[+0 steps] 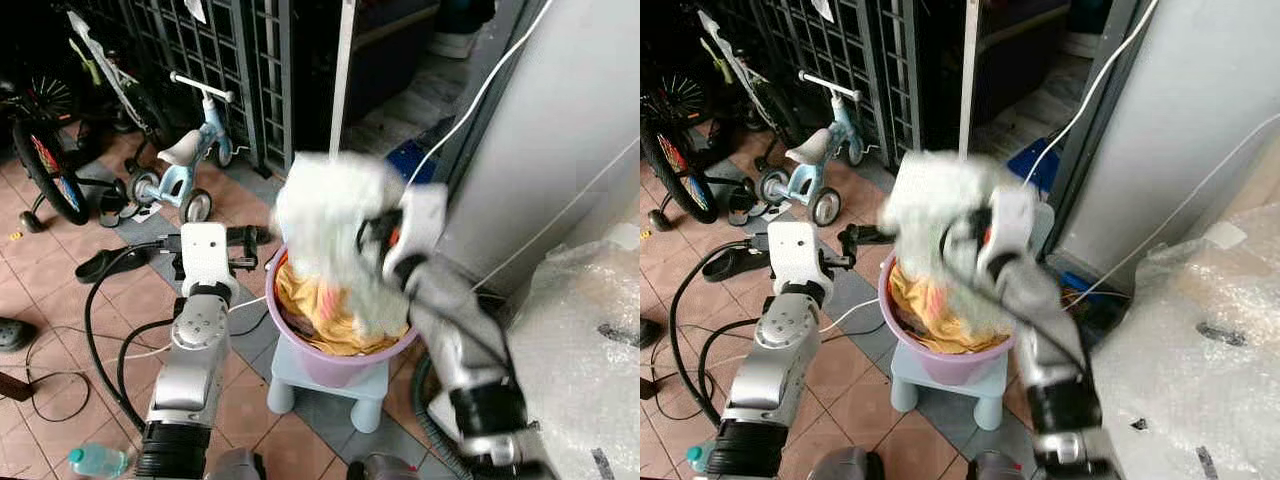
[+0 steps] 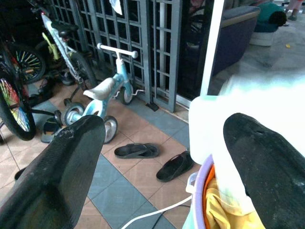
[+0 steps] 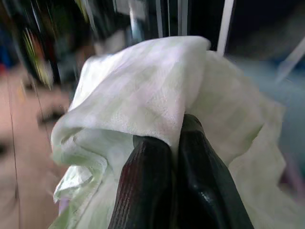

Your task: Clothes washing

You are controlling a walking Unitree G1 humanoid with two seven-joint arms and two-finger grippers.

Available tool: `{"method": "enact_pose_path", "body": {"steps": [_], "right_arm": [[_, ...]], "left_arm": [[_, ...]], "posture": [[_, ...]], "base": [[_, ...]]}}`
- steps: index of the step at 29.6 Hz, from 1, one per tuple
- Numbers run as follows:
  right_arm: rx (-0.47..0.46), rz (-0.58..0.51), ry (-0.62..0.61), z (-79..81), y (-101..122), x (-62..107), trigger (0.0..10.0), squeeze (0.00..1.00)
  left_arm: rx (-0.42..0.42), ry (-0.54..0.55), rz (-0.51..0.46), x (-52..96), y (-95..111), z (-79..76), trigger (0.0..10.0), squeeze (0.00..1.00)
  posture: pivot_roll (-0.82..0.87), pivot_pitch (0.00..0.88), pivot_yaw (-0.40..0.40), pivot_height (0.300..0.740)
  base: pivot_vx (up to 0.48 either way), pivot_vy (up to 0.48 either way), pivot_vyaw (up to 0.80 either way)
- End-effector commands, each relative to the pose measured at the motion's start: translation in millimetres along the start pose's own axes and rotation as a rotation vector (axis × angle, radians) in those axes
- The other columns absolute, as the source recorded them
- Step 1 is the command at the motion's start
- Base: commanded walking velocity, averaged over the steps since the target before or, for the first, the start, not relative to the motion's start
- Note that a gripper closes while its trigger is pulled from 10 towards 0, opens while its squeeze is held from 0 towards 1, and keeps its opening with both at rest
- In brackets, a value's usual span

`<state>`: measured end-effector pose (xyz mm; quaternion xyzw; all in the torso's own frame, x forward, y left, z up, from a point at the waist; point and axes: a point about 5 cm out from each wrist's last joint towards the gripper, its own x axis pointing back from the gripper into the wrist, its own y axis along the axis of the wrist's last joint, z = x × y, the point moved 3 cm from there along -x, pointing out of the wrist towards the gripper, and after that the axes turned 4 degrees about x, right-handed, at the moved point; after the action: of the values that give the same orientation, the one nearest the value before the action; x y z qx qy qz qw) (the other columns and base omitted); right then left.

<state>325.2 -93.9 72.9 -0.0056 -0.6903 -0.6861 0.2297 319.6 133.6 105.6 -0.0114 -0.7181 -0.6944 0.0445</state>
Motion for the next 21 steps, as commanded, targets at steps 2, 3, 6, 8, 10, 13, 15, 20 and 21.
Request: {"method": "enact_pose_path", "body": {"steps": [2, 3, 6, 8, 10, 13, 15, 20, 21], "right_arm": [[0.050, 0.065, -0.004, 0.9, -11.5, 0.4, 10.0, 0.08], [0.057, 0.113, 0.008, 1.9, -22.6, 2.9, 10.0, 1.00], [0.119, 0.158, 0.048, 3.3, -30.9, 7.3, 10.0, 1.00], [0.166, 0.170, 0.064, 2.6, -32.3, 8.6, 10.0, 1.00], [0.196, 0.175, 0.048, -4.9, -30.5, 8.4, 10.0, 1.00], [0.208, 0.147, 0.003, -17.1, -23.4, 7.0, 8.0, 1.00], [0.199, 0.110, -0.043, -24.6, -16.4, 6.4, 0.0, 0.75], [0.171, 0.028, -0.102, -32.0, -0.1, 6.4, 0.0, 0.00], [0.165, 0.018, -0.109, -32.9, 1.5, 6.4, 0.0, 0.00]], "left_arm": [[-0.012, 0.001, 0.007, 1.9, -1.0, -0.8, 10.0, 0.00], [-0.012, 0.001, 0.012, 2.9, -1.6, -0.4, 10.0, 0.00], [-0.019, 0.003, 0.024, 7.2, -4.0, 2.8, 10.0, 0.00], [-0.023, 0.005, 0.030, 9.0, -5.5, 4.6, 10.0, 0.00], [-0.026, 0.008, 0.035, 10.9, -6.8, 6.6, 10.0, 0.00], [-0.029, 0.008, 0.039, 12.1, -7.3, 6.7, 10.0, 0.00], [-0.030, 0.007, 0.039, 12.6, -6.7, 6.0, 10.0, 0.00], [-0.032, 0.008, 0.043, 14.0, -6.1, 7.2, 10.0, 0.00], [-0.033, 0.008, 0.044, 14.3, -6.1, 7.4, 10.0, 0.00]], "posture": [[-0.08, 0.000, -0.013, 0.740], [-0.08, 0.000, -0.013, 0.740], [-0.07, 0.000, -0.015, 0.740], [-0.07, 0.000, -0.015, 0.740], [-0.07, 0.000, -0.015, 0.740], [-0.07, 0.000, -0.014, 0.740], [-0.07, 0.000, -0.014, 0.740], [-0.06, 0.000, -0.012, 0.740], [-0.06, 0.000, -0.012, 0.740]], "base": [[0.000, 0.000, 0.00], [0.000, 0.000, 0.00], [0.000, 0.000, 0.00], [0.000, 0.000, 0.00], [0.000, 0.000, 0.00], [0.000, 0.000, 0.00], [0.000, 0.000, 0.00], [0.000, 0.000, 0.00], [0.000, 0.000, 0.00]]}}
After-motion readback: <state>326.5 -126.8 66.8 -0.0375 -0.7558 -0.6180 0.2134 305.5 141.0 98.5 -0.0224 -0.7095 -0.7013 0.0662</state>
